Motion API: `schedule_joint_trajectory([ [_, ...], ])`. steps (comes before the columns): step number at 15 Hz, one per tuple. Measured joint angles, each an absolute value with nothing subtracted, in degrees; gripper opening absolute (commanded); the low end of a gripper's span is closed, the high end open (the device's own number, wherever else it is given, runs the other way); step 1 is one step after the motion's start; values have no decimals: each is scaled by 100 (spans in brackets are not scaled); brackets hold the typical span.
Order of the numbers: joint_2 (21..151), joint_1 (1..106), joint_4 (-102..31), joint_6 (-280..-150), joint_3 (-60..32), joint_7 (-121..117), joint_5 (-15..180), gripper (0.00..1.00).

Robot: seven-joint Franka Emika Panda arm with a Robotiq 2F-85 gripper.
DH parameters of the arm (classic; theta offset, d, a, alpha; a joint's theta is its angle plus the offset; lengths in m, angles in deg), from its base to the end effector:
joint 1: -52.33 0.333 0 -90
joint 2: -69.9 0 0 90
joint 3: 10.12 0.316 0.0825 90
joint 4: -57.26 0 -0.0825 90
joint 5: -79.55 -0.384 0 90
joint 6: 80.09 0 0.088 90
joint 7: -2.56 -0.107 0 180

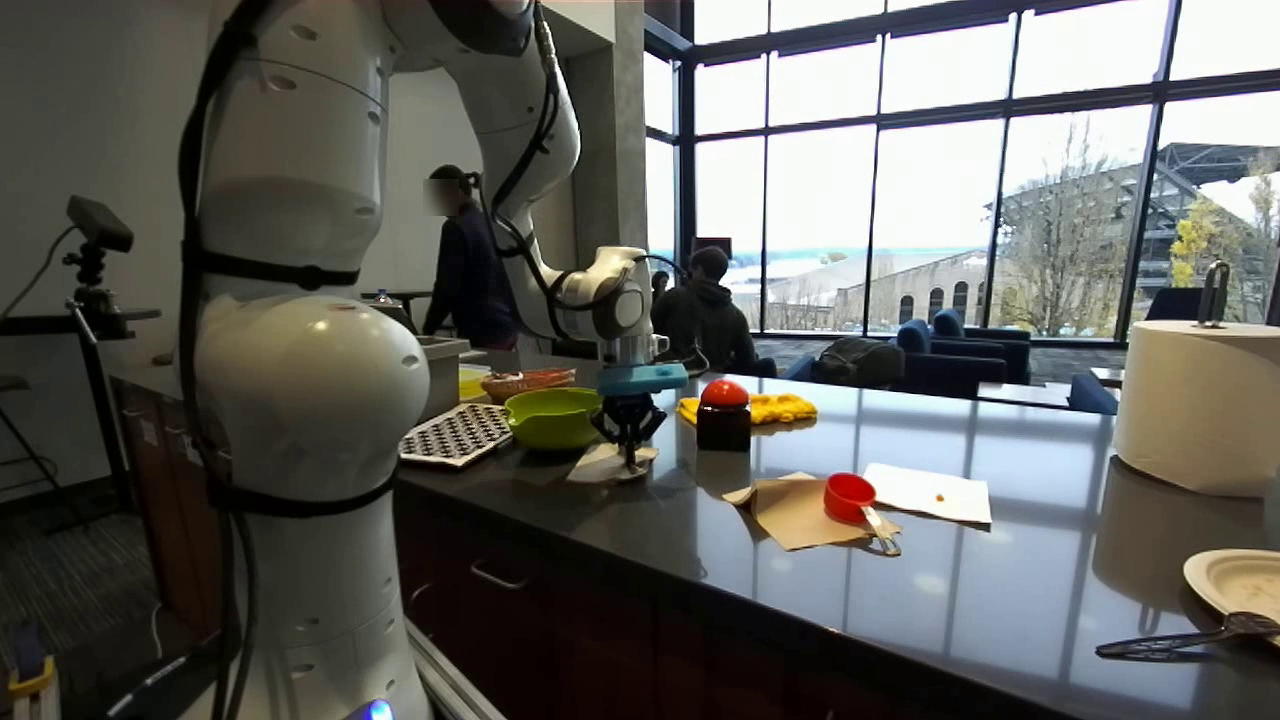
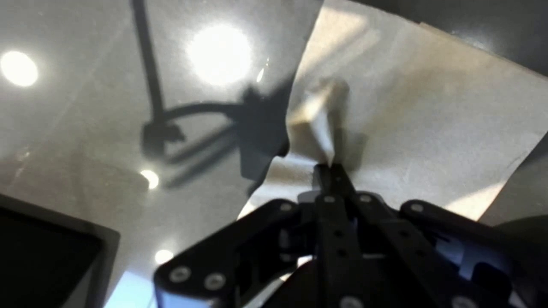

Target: Use the left paper towel to clean the surface

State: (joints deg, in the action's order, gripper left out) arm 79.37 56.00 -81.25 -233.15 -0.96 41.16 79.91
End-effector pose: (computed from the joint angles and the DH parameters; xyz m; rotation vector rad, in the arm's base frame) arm 0.4914 0.1132 0.2516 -2.8240 -1.3637 -0.1470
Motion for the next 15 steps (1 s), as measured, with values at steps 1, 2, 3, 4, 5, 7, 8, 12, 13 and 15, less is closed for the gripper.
schedule_joint_trajectory([
  [1,7951,5555,-8102,-23315,-144,4086,7989,0],
  [2,7966,5497,-8080,-23316,-199,4063,7988,0],
  [3,7980,5427,-8059,-23319,-261,4045,7986,0],
  [4,7995,5345,-8035,-23324,-329,4033,7984,0],
  [5,8012,5254,-8009,-23326,-389,4028,7960,0],
  [7,8040,5062,-7964,-23329,-513,4024,7923,0],
  [8,8058,4961,-7943,-23334,-573,4022,7898,0],
  [12,8121,4622,-7862,-23370,-771,4015,7655,0],
  [13,8137,4546,-7844,-23382,-805,4015,7571,0],
  [15,8166,4437,-7806,-23389,-851,4015,7440,0],
])
